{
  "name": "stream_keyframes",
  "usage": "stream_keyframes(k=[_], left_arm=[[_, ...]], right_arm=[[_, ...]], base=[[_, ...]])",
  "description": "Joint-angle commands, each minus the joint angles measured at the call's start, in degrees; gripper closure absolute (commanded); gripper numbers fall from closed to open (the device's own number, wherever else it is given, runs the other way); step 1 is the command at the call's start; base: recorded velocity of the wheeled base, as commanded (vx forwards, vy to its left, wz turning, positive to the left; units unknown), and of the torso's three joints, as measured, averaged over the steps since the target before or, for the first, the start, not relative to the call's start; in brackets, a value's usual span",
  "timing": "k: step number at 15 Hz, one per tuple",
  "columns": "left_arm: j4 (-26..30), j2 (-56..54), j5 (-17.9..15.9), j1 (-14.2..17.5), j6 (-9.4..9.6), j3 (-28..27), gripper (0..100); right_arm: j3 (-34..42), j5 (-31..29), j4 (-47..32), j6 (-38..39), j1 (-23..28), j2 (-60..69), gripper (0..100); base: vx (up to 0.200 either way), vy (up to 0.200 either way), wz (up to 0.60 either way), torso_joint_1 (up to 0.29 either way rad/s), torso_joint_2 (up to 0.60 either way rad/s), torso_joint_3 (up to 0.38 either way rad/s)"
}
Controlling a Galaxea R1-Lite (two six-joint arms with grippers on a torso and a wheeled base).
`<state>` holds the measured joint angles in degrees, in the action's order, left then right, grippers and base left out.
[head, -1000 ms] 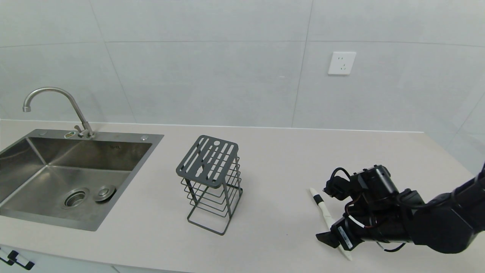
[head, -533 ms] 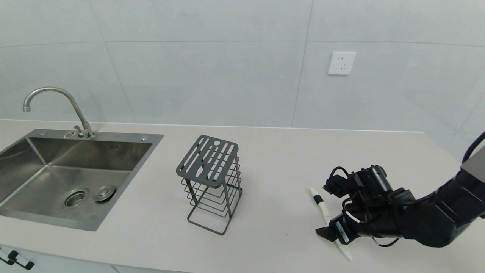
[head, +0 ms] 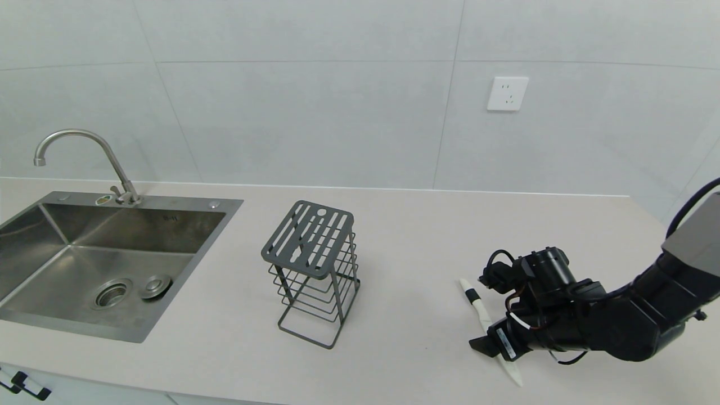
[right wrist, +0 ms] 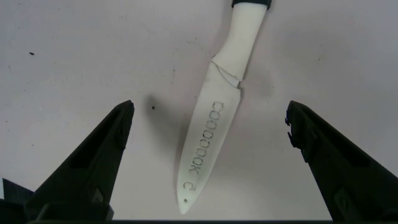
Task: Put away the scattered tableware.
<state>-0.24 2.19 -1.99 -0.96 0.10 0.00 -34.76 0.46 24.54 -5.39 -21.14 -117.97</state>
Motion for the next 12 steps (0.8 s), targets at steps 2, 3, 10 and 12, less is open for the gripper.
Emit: stream_keyframes(k=[2, 3, 10, 12], left_arm=[[-0.02, 0.09, -0.03, 0.0, 0.08, 0.0, 0], [-0.02, 0.09, -0.03, 0.0, 0.08, 0.0, 0], [-0.02, -0.17, 0.05, 0.0, 0.08, 0.0, 0], [-0.02, -0.17, 0.05, 0.0, 0.08, 0.0, 0]], right_arm=[[-1.37, 0.06, -0.02, 0.03, 0.04, -1.65, 0], [-1.81, -0.02, -0.02, 0.03, 0.13, -2.0, 0], [-3.48, 0.06, -0.02, -0.06, 1.89, -3.5, 0], [-3.39, 0.15, -0.02, -0.06, 1.89, -3.94, 0]], base=[[0.0, 0.0, 0.0, 0.0, 0.0, 0.0], [0.0, 0.0, 0.0, 0.0, 0.0, 0.0], [0.0, 0.0, 0.0, 0.0, 0.0, 0.0], [0.0, 0.0, 0.0, 0.0, 0.0, 0.0]])
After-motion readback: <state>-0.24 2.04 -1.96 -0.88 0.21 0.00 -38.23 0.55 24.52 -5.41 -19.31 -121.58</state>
